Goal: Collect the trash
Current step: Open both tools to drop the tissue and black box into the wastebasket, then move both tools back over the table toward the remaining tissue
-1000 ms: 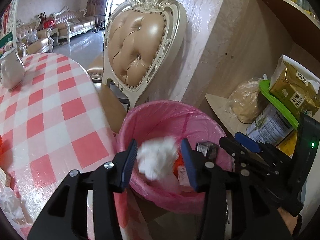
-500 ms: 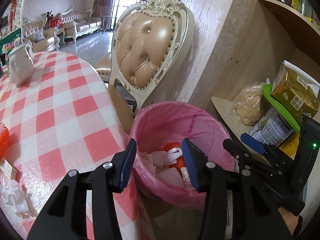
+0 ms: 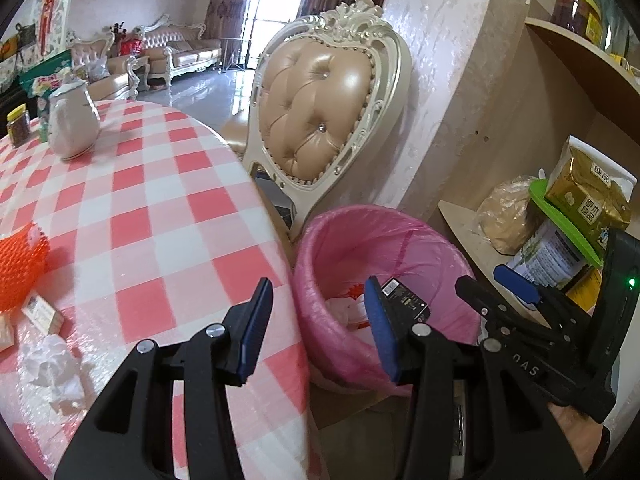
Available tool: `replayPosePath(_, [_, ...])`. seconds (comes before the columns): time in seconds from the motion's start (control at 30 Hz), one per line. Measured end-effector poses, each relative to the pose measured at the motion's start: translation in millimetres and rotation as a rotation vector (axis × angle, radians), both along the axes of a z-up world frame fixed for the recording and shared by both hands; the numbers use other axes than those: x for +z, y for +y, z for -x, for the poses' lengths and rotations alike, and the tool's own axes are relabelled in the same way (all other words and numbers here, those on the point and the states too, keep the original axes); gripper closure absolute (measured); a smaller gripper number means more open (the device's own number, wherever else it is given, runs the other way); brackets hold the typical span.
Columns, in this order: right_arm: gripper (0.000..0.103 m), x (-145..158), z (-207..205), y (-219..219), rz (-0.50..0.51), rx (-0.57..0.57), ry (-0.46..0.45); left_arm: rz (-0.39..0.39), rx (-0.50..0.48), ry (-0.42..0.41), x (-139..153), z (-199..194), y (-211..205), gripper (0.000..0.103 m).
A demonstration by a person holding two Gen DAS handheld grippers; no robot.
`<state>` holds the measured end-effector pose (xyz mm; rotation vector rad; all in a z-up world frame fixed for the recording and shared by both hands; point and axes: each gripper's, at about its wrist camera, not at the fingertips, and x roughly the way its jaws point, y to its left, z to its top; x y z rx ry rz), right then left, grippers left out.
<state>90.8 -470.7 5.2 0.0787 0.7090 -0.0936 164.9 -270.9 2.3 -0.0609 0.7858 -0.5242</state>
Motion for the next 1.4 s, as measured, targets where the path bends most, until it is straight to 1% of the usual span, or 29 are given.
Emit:
replayPosePath(0.03, [0.032, 0.9, 0.0, 3.3, 0.001, 0.006, -0.002, 0.002, 0.007, -0.001, 0.2, 1.7, 4.6, 0.057])
replayPosePath(0.33, [0.027, 6.4, -0.3, 30.9, 0.007, 0.055, -0.013, 0.016, 0.059, -0.008, 3.3, 9.1, 37.1, 0.057])
replayPosePath(0.77, [0.026, 14.0, -1.3, 68.6, 0.011, 0.118, -0.022, 0.031, 0.131, -0.022, 8.7, 22.6, 87.7, 0.057])
replayPosePath(0.93, [0.023, 16.5, -1.7, 85.7, 0.012, 0.144, -0.027, 0.033, 0.164, -0.026, 9.7, 26.2, 109.2, 0.057])
replayPosePath(1.4, [0.022, 19.2, -0.1, 133.9, 0.011, 0.231, -0.026, 0.028, 0.248, -0.041, 12.8, 38.3, 166.1, 0.057])
